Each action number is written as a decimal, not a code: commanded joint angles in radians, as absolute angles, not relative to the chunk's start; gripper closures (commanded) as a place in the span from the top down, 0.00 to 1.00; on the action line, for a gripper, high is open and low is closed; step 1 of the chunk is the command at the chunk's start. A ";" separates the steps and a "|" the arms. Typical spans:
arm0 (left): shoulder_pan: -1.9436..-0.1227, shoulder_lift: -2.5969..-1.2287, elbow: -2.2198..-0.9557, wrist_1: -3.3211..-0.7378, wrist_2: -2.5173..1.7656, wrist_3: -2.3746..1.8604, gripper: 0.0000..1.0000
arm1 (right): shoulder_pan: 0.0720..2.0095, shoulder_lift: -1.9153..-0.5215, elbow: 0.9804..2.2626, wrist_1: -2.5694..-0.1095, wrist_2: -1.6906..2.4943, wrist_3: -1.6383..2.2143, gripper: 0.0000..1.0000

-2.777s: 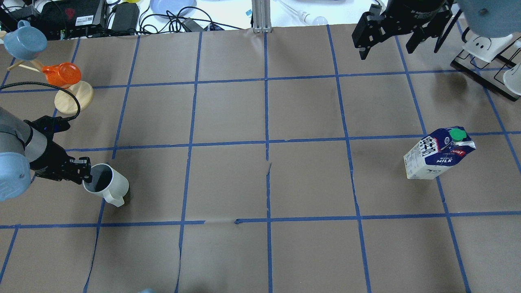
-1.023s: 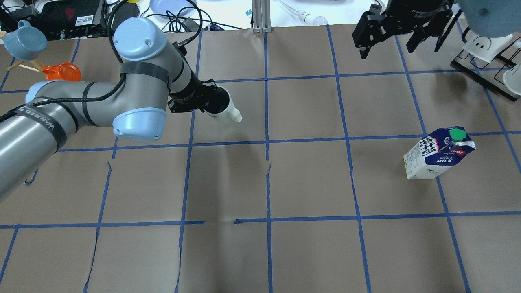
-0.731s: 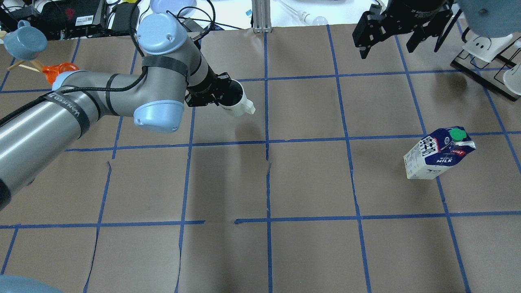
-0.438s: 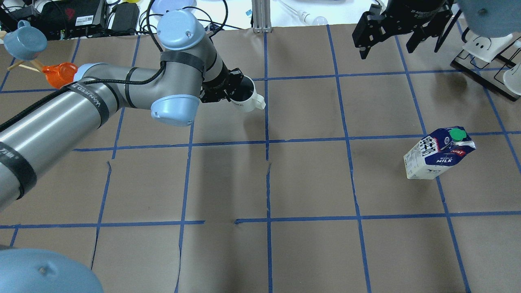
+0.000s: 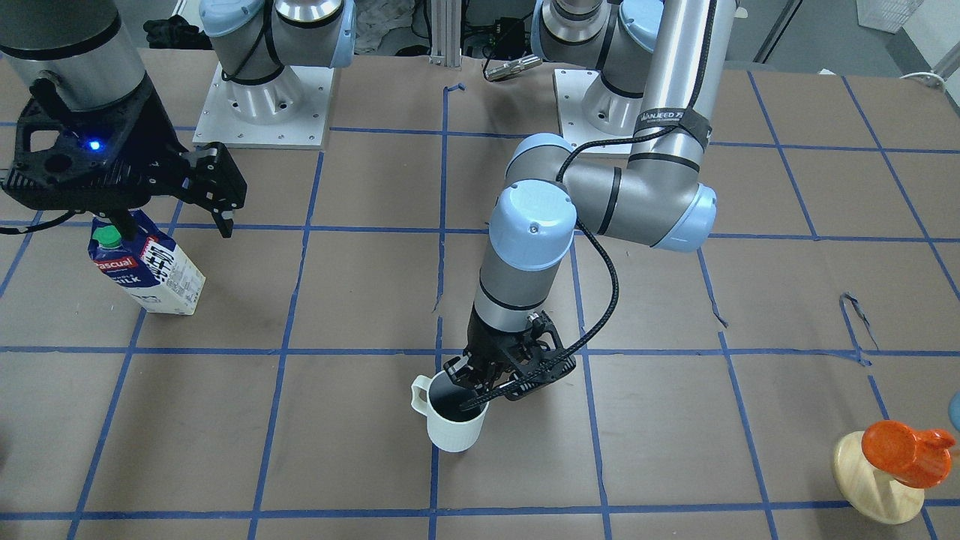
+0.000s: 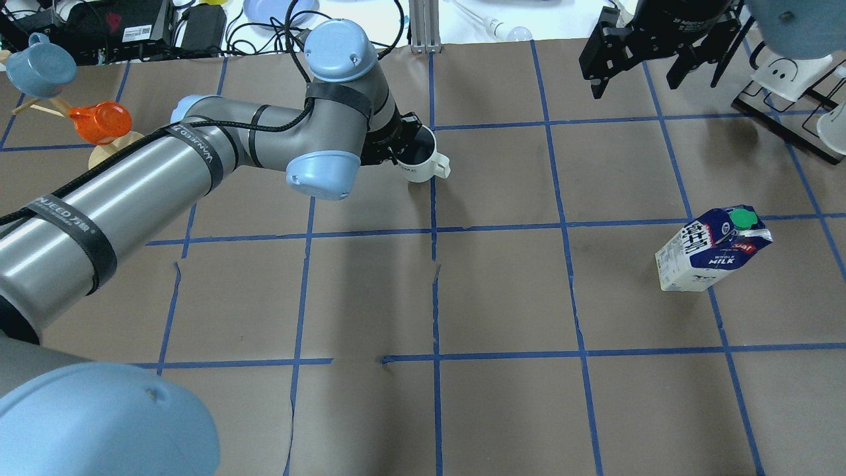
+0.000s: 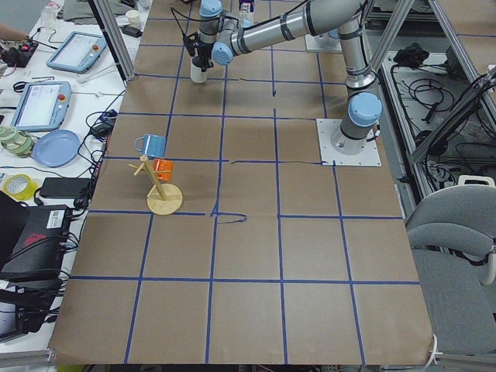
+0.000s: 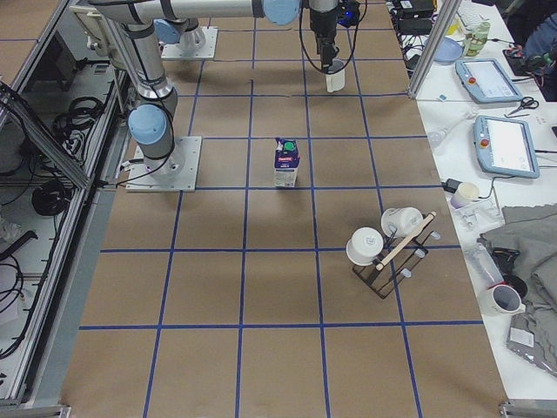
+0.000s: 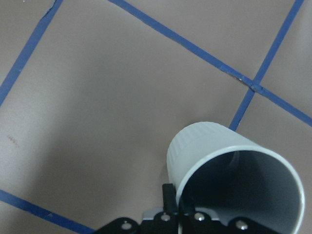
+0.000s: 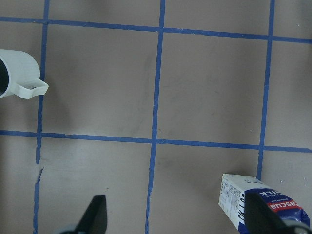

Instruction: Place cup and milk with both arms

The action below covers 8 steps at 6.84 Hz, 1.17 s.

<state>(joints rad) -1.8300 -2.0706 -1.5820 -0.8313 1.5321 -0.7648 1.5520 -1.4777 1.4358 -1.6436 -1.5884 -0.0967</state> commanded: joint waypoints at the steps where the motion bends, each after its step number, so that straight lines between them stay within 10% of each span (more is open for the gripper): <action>1: -1.850 -2.075 -1.583 -0.833 1.534 -0.765 0.00 | 1.552 -1.477 1.437 -1.641 -1.591 -0.100 1.00; 2: -1.850 -2.086 -1.586 -0.833 1.535 -0.761 0.48 | 1.552 -1.476 1.436 -1.650 -1.591 -0.101 1.00; 3: -1.851 -2.088 -1.586 -0.833 1.532 -0.765 0.69 | 1.552 -1.476 1.434 -1.649 -1.588 -0.103 1.00; 8: -1.763 -1.943 -1.594 -0.923 1.537 -0.492 0.99 | 1.545 -1.457 1.437 -1.643 -1.687 -0.165 1.00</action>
